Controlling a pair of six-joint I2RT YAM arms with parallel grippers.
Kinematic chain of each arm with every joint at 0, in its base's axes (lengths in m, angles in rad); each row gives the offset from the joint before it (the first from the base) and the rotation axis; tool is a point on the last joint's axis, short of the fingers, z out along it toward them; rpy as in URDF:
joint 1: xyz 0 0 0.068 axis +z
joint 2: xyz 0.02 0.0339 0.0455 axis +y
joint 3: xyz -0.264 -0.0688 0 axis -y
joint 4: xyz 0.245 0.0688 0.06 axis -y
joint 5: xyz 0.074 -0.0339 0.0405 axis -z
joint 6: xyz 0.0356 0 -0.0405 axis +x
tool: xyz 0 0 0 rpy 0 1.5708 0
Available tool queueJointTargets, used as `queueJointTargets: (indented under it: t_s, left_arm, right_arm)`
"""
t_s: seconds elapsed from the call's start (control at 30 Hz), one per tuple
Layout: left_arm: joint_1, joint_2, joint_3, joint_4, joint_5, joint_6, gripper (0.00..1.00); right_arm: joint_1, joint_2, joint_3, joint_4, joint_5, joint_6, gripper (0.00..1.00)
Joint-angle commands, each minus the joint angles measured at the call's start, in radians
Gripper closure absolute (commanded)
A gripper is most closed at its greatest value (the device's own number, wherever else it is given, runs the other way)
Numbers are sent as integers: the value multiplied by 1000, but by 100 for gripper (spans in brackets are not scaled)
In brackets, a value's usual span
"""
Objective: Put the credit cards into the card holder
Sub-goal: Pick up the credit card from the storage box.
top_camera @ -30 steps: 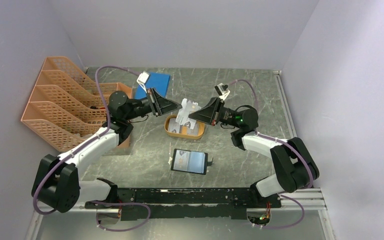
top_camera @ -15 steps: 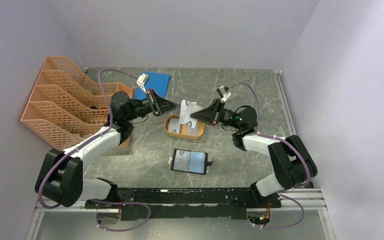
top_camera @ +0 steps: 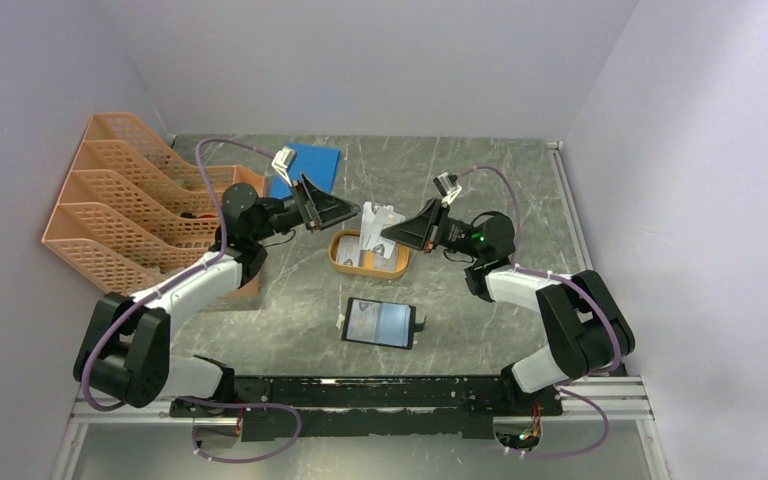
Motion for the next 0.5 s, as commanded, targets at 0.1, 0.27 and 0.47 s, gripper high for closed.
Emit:
queueJointTargets:
  t_s: [0.1, 0.27, 0.47]
  left_arm:
    - [8, -34, -4, 48, 13, 15, 11]
    - [-31, -16, 51, -73, 28, 124, 18]
    - [-61, 21, 70, -27, 64, 117, 40]
  right_arm:
    - [-2, -20, 10, 5, -14, -25, 100]
    - [6, -1, 22, 22, -18, -14, 100]
    - [7, 24, 24, 71, -23, 19, 100]
